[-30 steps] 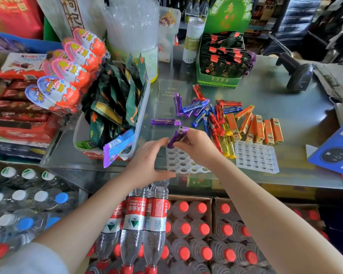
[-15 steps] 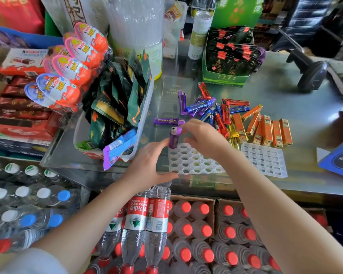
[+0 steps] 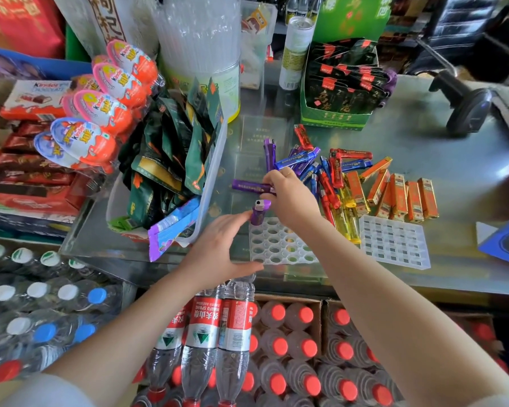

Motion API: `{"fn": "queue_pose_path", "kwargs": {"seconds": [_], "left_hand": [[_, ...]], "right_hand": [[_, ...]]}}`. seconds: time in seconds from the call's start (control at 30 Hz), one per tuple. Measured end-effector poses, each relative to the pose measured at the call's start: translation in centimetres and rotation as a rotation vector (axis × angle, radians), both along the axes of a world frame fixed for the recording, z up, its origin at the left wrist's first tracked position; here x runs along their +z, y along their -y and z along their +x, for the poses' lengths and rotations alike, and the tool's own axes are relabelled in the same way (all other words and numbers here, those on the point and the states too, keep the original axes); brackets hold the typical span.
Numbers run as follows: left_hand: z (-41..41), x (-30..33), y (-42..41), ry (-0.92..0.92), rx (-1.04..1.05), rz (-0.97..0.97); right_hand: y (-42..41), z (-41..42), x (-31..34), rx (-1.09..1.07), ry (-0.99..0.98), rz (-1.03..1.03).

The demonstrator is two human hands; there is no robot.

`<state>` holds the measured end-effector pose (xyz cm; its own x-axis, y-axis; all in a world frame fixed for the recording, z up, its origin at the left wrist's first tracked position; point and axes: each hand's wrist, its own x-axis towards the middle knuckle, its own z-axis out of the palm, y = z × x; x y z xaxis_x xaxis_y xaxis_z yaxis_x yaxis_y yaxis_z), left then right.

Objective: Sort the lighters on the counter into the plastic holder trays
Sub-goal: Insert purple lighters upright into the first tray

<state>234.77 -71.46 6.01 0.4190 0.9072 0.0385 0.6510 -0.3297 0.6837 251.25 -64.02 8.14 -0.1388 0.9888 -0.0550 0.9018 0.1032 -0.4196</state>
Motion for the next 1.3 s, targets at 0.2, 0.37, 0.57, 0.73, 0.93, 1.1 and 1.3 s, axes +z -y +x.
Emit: {"fn": "queue_pose_path", "kwargs": {"seconds": [0.2, 0.37, 0.57, 0.73, 0.93, 1.1, 1.3], "left_hand": [[0.1, 0.2, 0.2, 0.009, 0.004, 0.004], [0.6, -0.2, -0.1, -0.063, -0.001, 0.043], [0.7, -0.4, -0.5, -0.046, 0.040, 0.006], [0.7, -1.0, -1.1, -0.094, 0.035, 0.029], [0.6, -1.2, -1.0, -0.087, 0.024, 0.043], [0.6, -1.4, -0.9, -0.088, 0.032, 0.085], [0.7, -1.0, -0.6, -0.094, 0.030, 0.095]], "right_hand": [[2.6, 3.0, 1.7, -0.160, -0.365, 0.090], [6.0, 4.4, 3.2, -0.189, -0.652, 0.064], [7.5, 3.1, 3.3, -0.015, -0.675, 0.065], [7.4, 1.8, 2.2, 0.079, -0.623, 0.076], [7.2, 1.3, 1.9, 0.024, -0.693, 0.057], [7.1, 0.4, 2.0, 0.070, -0.510, 0.154], [7.2, 0.6, 1.5, 0.145, -0.407, 0.188]]}}
